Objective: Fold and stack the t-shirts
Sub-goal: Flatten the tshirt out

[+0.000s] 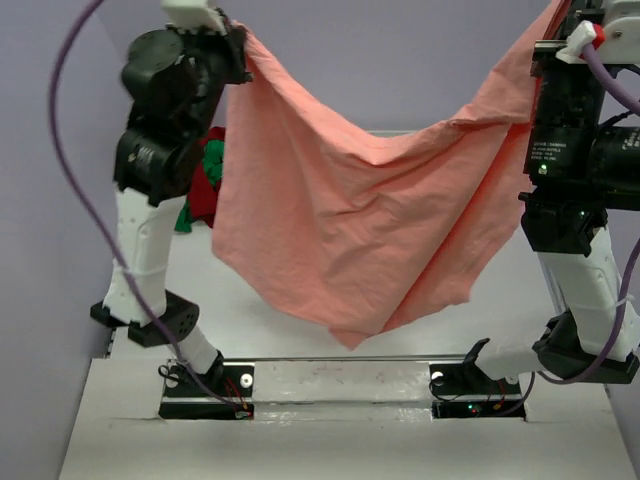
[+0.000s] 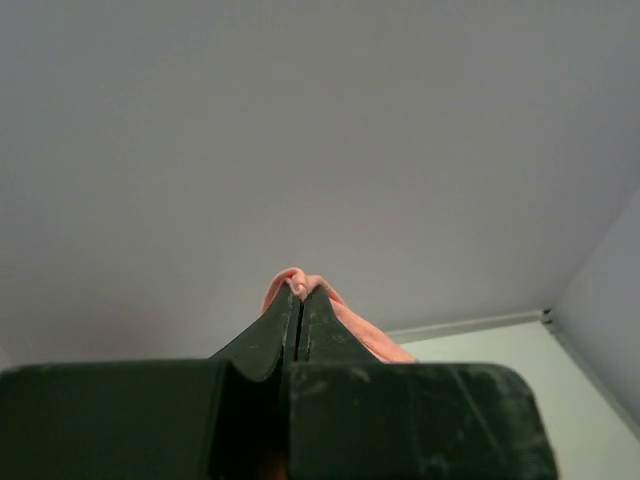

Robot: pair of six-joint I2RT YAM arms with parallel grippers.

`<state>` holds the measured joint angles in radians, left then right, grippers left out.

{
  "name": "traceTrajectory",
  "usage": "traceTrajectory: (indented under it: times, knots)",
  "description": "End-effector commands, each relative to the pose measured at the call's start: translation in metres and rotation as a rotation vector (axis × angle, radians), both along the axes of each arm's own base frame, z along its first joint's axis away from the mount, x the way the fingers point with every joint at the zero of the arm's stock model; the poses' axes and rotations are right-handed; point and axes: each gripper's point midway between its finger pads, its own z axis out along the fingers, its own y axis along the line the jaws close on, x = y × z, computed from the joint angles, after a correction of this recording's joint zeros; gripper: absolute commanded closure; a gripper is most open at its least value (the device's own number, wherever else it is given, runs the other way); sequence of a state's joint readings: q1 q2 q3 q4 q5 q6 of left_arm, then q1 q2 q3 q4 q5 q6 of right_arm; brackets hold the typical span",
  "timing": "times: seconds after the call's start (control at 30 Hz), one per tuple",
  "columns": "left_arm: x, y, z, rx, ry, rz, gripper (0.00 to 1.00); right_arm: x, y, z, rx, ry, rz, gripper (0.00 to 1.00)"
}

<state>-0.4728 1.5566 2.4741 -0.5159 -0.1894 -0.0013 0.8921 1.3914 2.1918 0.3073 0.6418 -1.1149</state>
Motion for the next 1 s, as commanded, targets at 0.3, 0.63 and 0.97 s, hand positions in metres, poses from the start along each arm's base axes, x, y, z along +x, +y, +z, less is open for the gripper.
traceTrajectory:
  times: [0.3, 0.63, 0.97]
  knots:
    - [-0.022, 0.005, 0.000, 0.036, -0.006, 0.124, 1.00, 0.019, -0.028, -0.046, 0.023, 0.179, -0.015, 1.00]
    - [-0.097, 0.059, -0.002, -0.058, 0.021, 0.176, 1.00, -0.048, -0.102, -0.064, 0.121, 0.159, -0.110, 1.00]
    - [-0.115, 0.083, -0.030, -0.085, 0.087, 0.217, 1.00, -0.064, -0.117, -0.079, 0.149, 0.157, -0.074, 1.00]
